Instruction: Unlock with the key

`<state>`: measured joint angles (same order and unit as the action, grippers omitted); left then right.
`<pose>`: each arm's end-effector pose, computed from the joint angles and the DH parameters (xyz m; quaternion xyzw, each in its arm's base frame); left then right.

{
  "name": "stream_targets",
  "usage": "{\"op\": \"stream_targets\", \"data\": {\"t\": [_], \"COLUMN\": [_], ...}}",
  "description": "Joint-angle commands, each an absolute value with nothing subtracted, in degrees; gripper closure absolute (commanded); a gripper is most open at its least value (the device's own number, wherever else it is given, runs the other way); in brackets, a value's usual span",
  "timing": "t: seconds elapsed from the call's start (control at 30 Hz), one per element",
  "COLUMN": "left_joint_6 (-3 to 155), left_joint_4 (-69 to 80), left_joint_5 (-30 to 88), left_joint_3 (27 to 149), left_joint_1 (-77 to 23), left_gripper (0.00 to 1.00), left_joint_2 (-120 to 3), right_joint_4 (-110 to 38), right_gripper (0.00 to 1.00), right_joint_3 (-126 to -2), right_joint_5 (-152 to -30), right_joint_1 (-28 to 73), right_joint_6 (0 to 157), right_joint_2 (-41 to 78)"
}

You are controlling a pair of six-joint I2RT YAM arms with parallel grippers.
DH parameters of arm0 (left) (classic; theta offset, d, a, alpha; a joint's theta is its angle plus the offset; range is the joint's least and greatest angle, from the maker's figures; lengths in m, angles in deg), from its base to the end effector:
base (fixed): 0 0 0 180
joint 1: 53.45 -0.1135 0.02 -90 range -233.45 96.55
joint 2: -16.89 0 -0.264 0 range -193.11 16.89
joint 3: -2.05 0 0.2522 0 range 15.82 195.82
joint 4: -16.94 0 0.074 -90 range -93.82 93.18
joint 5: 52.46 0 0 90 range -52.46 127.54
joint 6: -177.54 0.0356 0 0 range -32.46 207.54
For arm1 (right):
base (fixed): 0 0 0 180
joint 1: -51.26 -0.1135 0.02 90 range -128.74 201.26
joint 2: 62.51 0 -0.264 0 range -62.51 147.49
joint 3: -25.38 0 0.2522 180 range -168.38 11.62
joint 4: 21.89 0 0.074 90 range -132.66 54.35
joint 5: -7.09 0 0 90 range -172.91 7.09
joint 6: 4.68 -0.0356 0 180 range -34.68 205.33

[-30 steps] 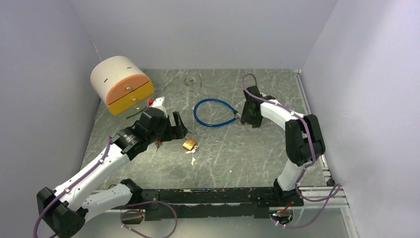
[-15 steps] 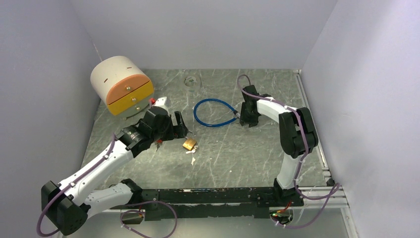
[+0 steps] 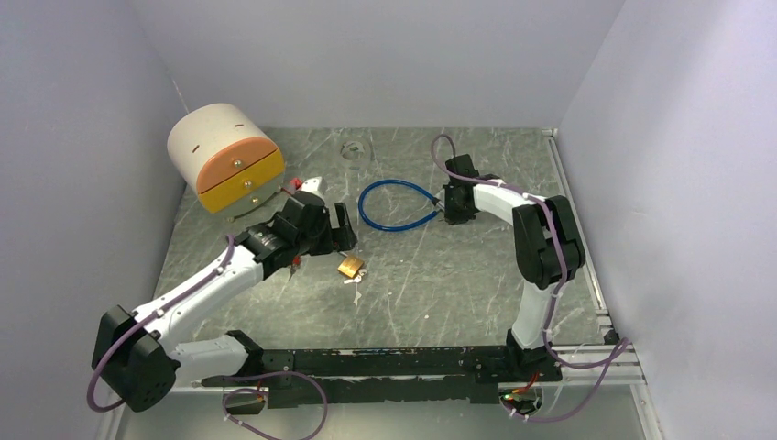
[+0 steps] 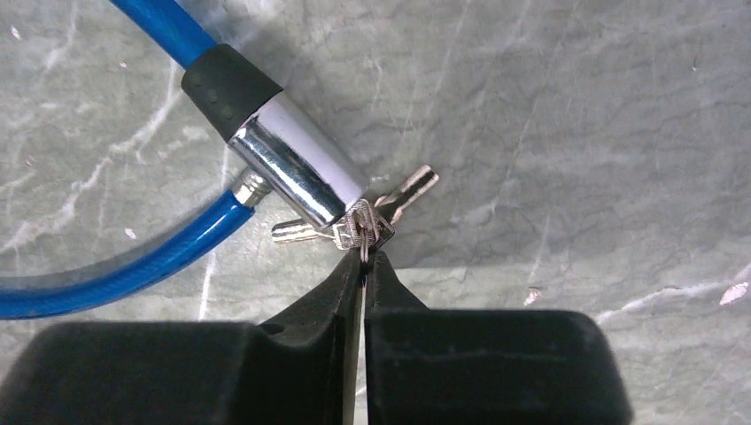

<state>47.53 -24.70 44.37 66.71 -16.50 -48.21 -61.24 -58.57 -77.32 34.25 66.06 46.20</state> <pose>0.1961 -0.1422 0.2777 -0.0485 0.9112 -0.2096 0.3512 0.3658 0.1083 0.1595 0.0300 0.9730 0.0245 0.2274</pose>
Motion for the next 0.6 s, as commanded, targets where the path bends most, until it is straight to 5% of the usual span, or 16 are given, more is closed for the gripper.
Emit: {"op": "stream_targets", "data": {"t": [0.0, 0.57], "left_joint_6": [48.32, 29.37], "left_joint_4": [-20.20, -20.73], "left_joint_5": [42.57, 28.60], "left_joint_3": [69.91, 80.18], "left_joint_1": [-16.67, -23.52], "left_gripper": [0.06, 0.06], "left_joint_2": [-50.32, -60.83], "right_joint_4": [-56.38, -53.47], "right_gripper": [0.98, 1.00], "right_joint_3": [-57.50, -50.03], "right_joint_5": [-79.12, -99.89], "right_joint_1": [34.44, 32.73], "right_joint_6": [68.79, 66.50], "right_joint_2": [45.12, 17.24]}}
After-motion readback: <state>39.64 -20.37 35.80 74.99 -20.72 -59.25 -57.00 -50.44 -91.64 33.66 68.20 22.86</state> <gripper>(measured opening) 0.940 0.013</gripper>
